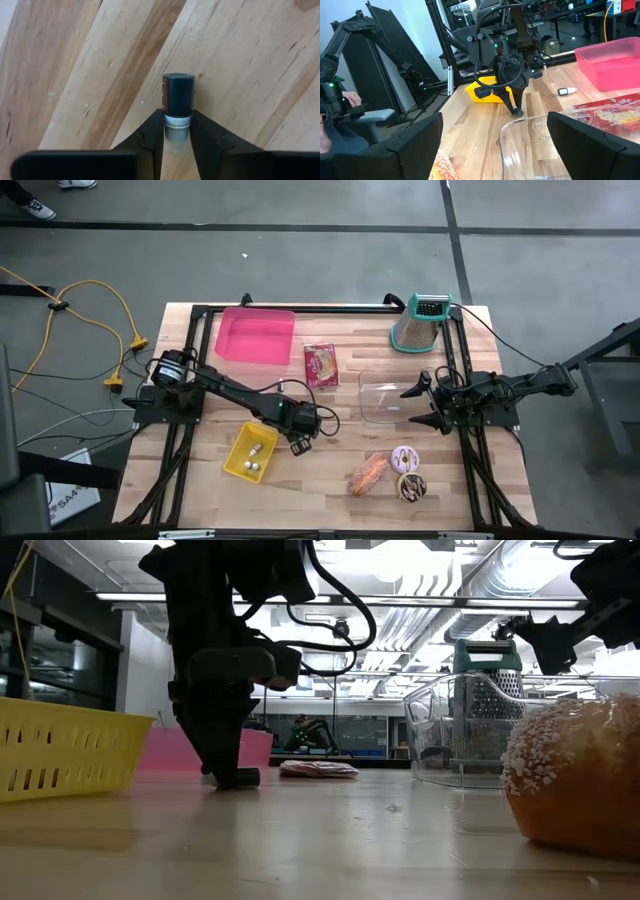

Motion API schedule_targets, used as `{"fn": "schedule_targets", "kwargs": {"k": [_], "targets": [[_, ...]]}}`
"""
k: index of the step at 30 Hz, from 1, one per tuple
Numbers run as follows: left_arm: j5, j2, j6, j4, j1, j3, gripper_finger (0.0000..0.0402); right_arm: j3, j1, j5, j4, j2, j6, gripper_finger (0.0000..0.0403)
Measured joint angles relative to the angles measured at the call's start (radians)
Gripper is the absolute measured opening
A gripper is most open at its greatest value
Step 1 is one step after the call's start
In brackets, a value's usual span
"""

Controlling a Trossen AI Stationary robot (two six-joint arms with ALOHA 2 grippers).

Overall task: Pick & Place Food Item
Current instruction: Put the yellow food coloring bottle into the yellow bin

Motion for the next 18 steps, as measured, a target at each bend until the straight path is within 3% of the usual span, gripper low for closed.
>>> {"fn": "schedule_targets", "kwargs": {"k": [18], "targets": [[0.003, 0.001, 0.000, -0.002, 0.000, 0.000, 0.0066, 0.000, 0.000, 0.000, 0.000, 0.000, 0.000, 0.0348]]}}
